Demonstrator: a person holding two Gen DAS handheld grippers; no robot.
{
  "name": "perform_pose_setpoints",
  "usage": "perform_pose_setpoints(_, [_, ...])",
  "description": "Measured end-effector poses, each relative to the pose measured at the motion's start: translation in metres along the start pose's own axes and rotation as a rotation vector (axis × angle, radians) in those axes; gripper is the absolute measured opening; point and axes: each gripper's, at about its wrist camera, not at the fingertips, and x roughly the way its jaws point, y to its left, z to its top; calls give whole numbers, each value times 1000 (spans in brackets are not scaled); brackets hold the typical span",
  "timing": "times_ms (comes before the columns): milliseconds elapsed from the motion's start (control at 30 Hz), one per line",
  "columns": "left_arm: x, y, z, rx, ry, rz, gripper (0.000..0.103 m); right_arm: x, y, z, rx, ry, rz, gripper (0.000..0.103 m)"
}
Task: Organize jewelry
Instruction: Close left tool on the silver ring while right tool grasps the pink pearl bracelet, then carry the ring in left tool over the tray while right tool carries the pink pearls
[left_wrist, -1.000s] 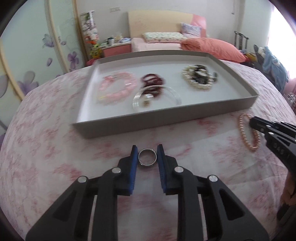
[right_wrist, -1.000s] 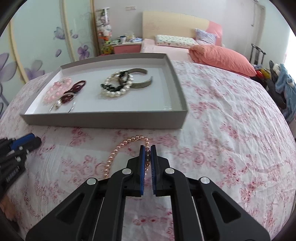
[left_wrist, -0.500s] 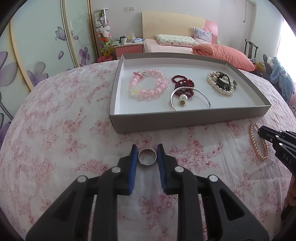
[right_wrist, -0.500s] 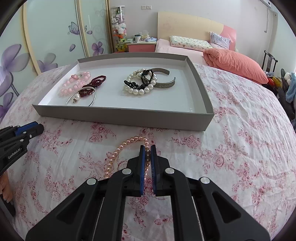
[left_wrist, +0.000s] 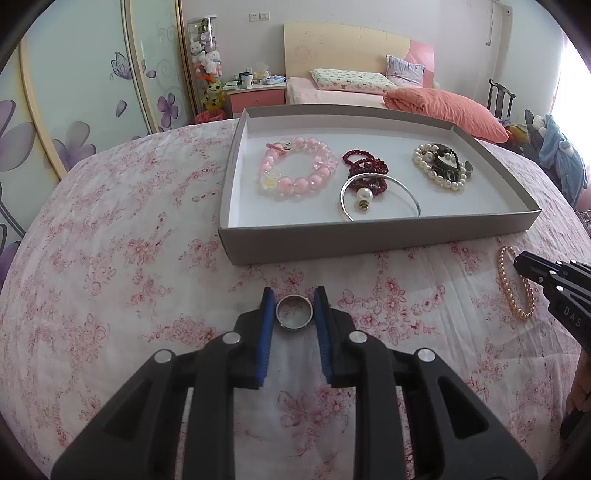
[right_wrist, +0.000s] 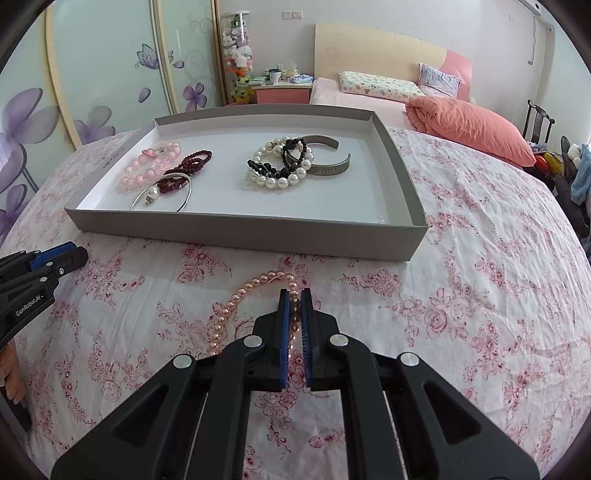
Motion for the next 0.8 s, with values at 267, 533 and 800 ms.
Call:
perform_pose_setpoints(267, [0, 0, 0, 1, 0, 1, 22, 0, -1, 0, 1, 1, 2, 7])
perform_pose_setpoints(533, [0, 0, 0, 1, 0, 1, 22, 0, -1, 0, 3, 1, 5, 7])
perform_pose_setpoints(800, [0, 0, 0, 2, 1, 1, 22, 0, -1, 1, 4, 1, 6, 7])
